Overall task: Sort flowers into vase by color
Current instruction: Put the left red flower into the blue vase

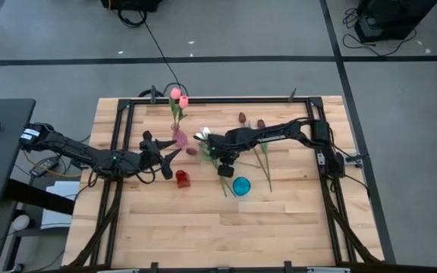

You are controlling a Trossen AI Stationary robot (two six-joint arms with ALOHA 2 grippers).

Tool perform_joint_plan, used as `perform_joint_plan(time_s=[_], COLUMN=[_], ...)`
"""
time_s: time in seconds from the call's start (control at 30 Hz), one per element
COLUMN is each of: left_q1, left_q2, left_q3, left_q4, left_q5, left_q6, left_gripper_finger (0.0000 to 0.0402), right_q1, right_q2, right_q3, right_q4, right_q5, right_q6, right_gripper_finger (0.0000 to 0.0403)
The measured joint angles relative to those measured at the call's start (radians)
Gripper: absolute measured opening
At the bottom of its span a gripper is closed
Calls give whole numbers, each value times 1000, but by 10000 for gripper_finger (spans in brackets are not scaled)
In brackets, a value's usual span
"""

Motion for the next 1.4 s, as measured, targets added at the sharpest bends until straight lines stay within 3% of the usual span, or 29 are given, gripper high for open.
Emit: perform_joint_plan(time_s=[0.2,0.37,0.6,0.73,1.0,1.4], left_q1=[0,-21,-51,-51,-51,-51], left_q2=[-2,-2,-2,-2,-2,-2], left_q3=[0,0,0,0,0,0], left_q4=[0,1,1,18,25,24], left_q5=[-36,-46,-95,-100,-101,-117], left_q6=[21,26,27,30,31,53], left_gripper_finger=[170,170,170,170,170,170], right_q1=[7,56,178,226,240,201], right_q2=[-166,-382,-690,-801,-852,-852], right_q3=[-1,-60,-349,-538,-891,-978], right_q4=[23,113,517,778,1413,1502], right_q5=[14,13,52,42,-61,-157], right_q6=[-9,-28,-22,6,29,40], right_gripper_finger=[9,10,11,11,12,12])
